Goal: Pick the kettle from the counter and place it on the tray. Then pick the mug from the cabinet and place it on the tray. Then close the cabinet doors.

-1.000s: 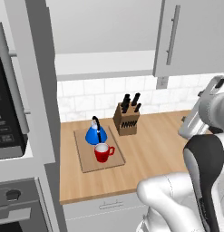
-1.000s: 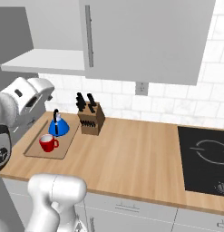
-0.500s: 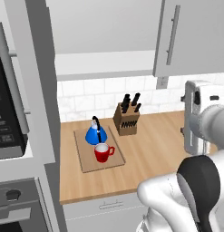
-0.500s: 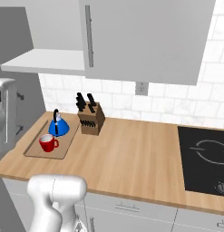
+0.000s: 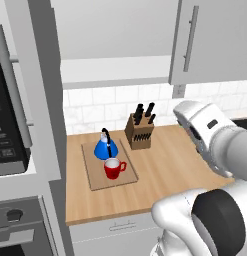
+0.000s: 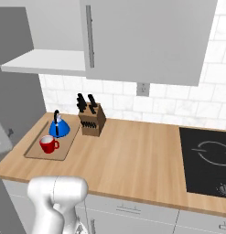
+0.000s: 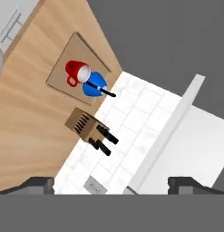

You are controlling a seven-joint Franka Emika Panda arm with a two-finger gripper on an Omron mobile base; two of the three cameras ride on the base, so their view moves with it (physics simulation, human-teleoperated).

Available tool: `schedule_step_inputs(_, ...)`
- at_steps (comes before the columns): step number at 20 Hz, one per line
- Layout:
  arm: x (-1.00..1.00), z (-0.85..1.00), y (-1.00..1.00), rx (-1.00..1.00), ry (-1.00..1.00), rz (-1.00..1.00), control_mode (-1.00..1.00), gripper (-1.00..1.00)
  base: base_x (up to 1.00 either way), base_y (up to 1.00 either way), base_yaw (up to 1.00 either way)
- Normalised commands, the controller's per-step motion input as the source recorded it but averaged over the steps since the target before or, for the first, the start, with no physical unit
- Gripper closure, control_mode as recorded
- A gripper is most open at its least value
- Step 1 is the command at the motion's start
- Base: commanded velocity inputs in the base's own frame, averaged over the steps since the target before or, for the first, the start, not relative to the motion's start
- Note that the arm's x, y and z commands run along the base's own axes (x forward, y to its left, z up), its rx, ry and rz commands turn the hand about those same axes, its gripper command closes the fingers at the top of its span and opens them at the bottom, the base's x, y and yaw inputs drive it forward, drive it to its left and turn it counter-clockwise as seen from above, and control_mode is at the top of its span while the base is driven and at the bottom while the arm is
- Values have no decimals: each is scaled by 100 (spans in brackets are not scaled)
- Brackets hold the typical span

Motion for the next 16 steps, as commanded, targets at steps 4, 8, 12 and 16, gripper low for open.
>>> schedule_step_inputs(4, -4, -2, 45, -17, 9, 16, -100, -100, 0, 0, 0)
schedule_step_inputs(8, -19, 4, 46, 0, 23, 2, -100, -100, 0, 0, 0)
schedule_step_inputs(12, -23, 8, 52, 4, 37, 0, -100, -100, 0, 0, 0)
schedule_step_inputs(16, -24, 2, 57, 11, 37, 1, -100, -100, 0, 0, 0)
